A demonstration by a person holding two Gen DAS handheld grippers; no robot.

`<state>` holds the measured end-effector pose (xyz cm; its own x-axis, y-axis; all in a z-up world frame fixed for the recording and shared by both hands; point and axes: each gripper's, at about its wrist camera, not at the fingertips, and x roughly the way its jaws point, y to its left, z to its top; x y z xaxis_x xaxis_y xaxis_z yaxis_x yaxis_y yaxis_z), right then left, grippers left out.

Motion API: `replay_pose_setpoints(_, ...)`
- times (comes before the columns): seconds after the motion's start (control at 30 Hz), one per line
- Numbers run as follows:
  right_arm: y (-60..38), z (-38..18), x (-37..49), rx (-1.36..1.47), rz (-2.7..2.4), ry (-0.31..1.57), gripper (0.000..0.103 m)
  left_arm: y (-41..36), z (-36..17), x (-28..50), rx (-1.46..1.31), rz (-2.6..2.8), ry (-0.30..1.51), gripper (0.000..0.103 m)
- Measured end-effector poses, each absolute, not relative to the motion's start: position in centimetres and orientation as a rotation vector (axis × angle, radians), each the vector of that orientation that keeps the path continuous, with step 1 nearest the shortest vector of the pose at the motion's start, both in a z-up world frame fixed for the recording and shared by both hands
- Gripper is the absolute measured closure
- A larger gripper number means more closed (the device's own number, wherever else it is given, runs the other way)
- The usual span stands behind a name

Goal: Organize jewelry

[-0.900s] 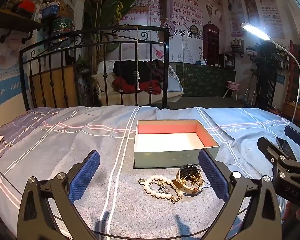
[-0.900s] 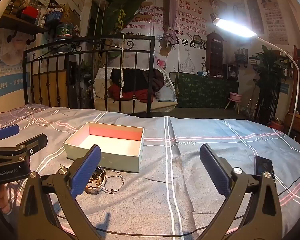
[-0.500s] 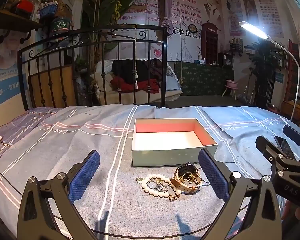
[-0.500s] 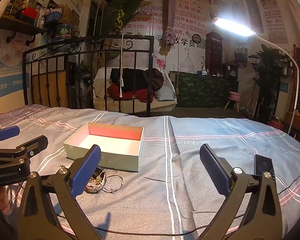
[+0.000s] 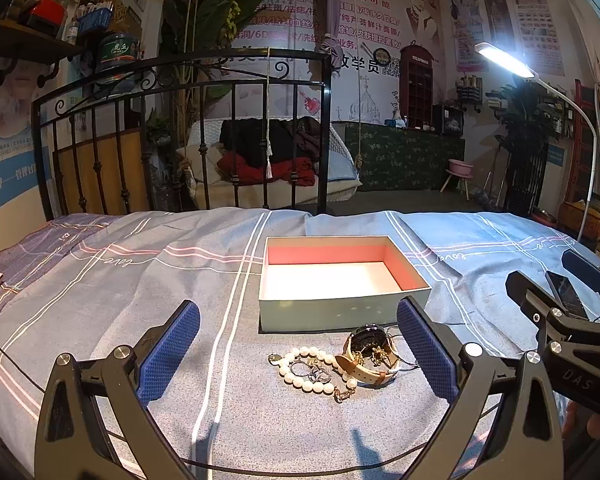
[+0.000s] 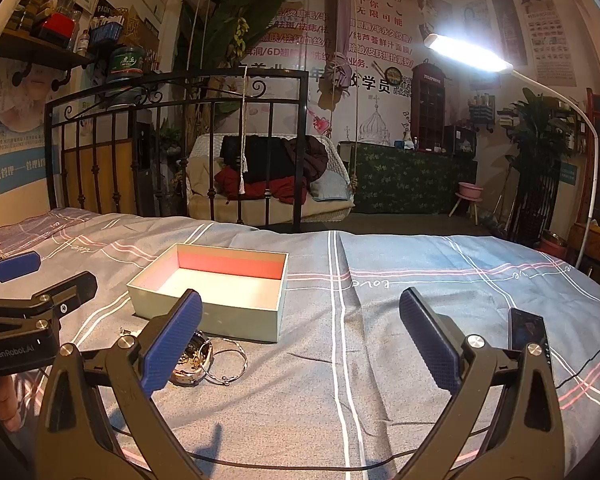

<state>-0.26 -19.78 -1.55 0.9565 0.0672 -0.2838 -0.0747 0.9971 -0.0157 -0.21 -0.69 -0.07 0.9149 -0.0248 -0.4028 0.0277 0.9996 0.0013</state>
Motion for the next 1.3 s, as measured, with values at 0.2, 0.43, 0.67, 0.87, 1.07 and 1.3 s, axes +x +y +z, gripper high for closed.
replay_pose_setpoints(0.2, -19.80, -1.54, -0.39, -0.028, 0.071, 0.287, 0.006, -0.64, -0.35, -0.24, 0.007, -0.034, 0.417, 0.006)
replay_pose_setpoints(0.43, -19.81, -1.52, -0.48, -0.029, 0.072, 0.288, 0.005, -0.42, -0.41, -0.32, -0.006, -0.025, 0.406, 0.006)
replay_pose_setpoints(0.67, -19.82, -1.54, -0.46, -0.029, 0.072, 0.289, 0.005, -0.23, -0.40, -0.24, -0.025, -0.031, 0.418, 0.006)
replay_pose_setpoints(0.87, -19.77, -1.59, -0.45, -0.030, 0.073, 0.290, 0.005, -0.41, -0.50, -0.31, -0.015, -0.038, 0.416, 0.006)
replay_pose_setpoints(1.07, -19.58, -1.76, -0.62, -0.030, 0.072, 0.291, 0.005, -0.33, -0.50, -0.42, -0.022, -0.040, 0.421, 0.006)
replay_pose_setpoints(1.3, -19.45, -1.86, -0.52, -0.032, 0.073, 0.294, 0.005, -0.11, -0.41, -0.52, -0.025, -0.039, 0.421, 0.006)
